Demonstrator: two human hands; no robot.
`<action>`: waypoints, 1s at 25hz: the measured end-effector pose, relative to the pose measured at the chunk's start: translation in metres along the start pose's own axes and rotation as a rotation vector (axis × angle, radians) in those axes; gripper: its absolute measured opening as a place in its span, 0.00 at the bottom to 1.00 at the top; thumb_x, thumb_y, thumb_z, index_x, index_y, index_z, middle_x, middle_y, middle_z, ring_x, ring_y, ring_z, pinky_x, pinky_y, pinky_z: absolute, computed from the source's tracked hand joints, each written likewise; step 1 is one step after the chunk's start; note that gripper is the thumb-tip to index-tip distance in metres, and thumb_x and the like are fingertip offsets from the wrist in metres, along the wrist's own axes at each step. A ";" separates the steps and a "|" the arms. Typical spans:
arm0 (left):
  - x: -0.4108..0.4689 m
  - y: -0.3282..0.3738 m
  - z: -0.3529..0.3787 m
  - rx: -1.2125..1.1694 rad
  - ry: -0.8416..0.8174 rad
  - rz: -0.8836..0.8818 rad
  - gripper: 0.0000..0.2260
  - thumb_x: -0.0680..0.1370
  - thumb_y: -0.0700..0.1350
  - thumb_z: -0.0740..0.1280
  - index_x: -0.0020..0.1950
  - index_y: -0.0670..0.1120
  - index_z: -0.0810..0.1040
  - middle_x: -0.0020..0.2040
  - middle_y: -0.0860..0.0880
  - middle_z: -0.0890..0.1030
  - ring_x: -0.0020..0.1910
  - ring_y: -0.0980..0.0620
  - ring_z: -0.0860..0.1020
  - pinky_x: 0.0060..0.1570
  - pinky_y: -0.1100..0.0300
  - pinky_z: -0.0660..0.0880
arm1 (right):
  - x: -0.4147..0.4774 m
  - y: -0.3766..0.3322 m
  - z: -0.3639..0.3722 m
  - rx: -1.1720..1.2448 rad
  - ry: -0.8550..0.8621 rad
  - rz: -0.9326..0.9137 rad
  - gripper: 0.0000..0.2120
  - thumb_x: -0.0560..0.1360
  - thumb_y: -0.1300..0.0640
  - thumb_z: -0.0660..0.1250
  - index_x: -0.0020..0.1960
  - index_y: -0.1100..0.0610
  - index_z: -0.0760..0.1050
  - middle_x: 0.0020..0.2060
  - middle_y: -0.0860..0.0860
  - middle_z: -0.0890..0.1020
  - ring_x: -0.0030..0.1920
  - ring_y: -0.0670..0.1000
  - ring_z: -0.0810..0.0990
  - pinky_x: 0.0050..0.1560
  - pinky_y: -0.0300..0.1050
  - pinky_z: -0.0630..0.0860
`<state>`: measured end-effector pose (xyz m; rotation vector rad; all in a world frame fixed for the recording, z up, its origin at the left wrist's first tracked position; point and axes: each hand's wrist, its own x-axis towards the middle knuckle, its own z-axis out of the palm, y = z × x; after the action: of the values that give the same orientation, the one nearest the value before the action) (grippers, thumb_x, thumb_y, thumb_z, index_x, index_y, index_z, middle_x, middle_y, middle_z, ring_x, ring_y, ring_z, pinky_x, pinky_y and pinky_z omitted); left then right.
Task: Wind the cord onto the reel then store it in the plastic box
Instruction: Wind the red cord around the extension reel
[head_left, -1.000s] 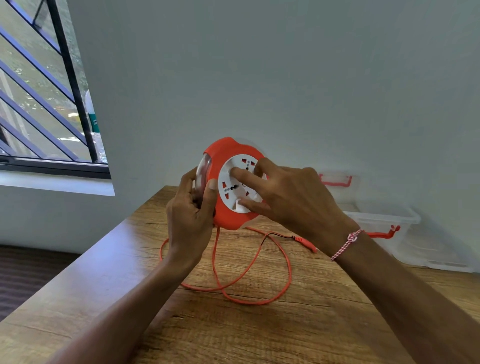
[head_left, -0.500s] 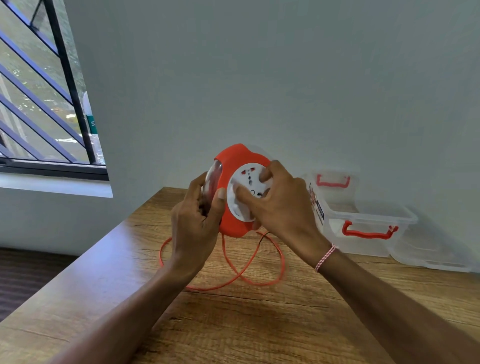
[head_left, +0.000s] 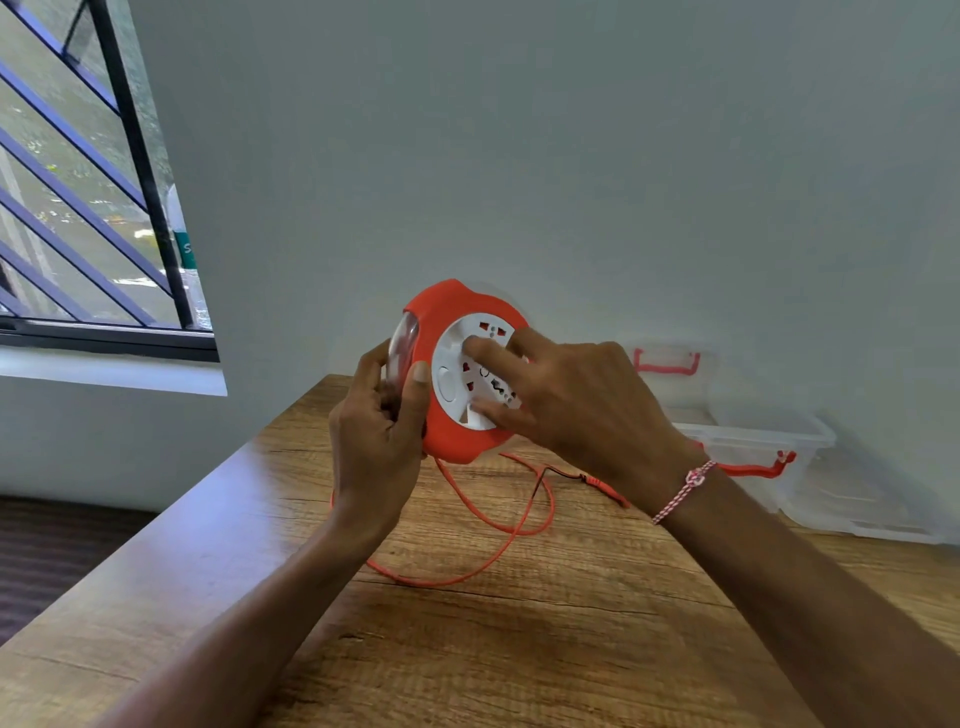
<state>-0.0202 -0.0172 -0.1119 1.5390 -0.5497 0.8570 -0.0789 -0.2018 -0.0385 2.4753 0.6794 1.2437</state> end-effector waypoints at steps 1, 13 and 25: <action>0.000 0.000 0.001 -0.001 -0.006 -0.001 0.17 0.82 0.68 0.60 0.68 0.64 0.71 0.47 0.70 0.84 0.41 0.64 0.86 0.32 0.66 0.82 | -0.001 -0.001 0.001 -0.017 -0.005 -0.009 0.27 0.78 0.37 0.68 0.71 0.51 0.75 0.51 0.54 0.86 0.32 0.55 0.83 0.31 0.38 0.63; -0.003 -0.003 0.002 0.000 -0.079 0.035 0.18 0.82 0.68 0.60 0.68 0.63 0.74 0.47 0.65 0.85 0.42 0.59 0.87 0.31 0.61 0.83 | 0.003 -0.034 0.014 1.093 0.053 1.005 0.22 0.72 0.37 0.74 0.53 0.51 0.70 0.38 0.49 0.86 0.27 0.49 0.85 0.23 0.40 0.78; 0.004 -0.002 -0.005 -0.092 -0.046 -0.086 0.14 0.82 0.62 0.62 0.66 0.62 0.73 0.50 0.69 0.85 0.46 0.62 0.87 0.35 0.67 0.82 | -0.001 0.003 0.006 0.040 -0.041 -0.055 0.24 0.81 0.42 0.65 0.75 0.48 0.70 0.57 0.56 0.84 0.35 0.56 0.84 0.30 0.41 0.76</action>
<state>-0.0173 -0.0118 -0.1099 1.4902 -0.5450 0.7222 -0.0740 -0.2049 -0.0416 2.4896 0.7632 1.1672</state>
